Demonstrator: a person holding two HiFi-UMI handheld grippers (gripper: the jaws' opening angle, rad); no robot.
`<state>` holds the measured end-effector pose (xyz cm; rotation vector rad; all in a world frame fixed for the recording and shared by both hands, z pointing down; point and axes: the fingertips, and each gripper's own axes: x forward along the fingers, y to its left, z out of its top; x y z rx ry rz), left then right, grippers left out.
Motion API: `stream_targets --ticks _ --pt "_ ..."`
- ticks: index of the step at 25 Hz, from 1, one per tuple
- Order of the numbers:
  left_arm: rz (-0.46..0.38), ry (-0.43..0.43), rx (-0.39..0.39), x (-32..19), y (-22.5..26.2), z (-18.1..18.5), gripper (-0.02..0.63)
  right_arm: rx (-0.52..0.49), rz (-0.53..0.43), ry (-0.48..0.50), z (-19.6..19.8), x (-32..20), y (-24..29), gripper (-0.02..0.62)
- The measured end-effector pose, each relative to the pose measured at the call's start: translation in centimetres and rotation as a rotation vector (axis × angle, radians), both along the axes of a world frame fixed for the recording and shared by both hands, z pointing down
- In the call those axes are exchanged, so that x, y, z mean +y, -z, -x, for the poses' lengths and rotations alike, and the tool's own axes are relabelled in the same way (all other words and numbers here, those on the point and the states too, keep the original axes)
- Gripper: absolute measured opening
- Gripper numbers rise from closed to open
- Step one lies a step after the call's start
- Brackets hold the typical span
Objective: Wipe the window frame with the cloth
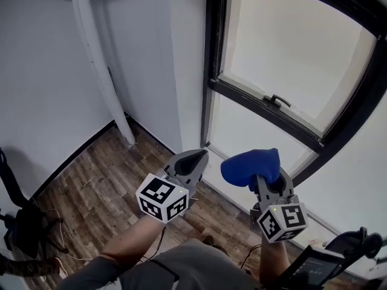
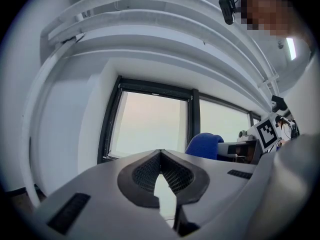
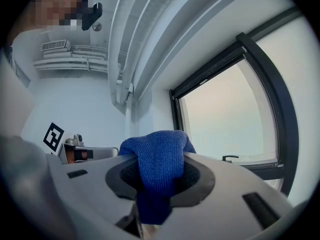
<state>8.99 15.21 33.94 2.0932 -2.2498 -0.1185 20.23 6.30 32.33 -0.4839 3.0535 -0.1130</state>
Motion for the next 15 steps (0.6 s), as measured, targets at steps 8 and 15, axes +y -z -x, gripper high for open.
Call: stream_targets --ticks 8,15 --pt "0.023 -0.007 -0.021 -7.5 -0.7 -0.4 0.009 -0.008 0.037 0.006 -0.2 -7.8 -1.6 0.126" --pt "0.03 -0.027 -0.038 -10.7 -0.9 1.3 0.009 -0.008 0.05 0.012 1.9 -10.4 -2.1 0.126"
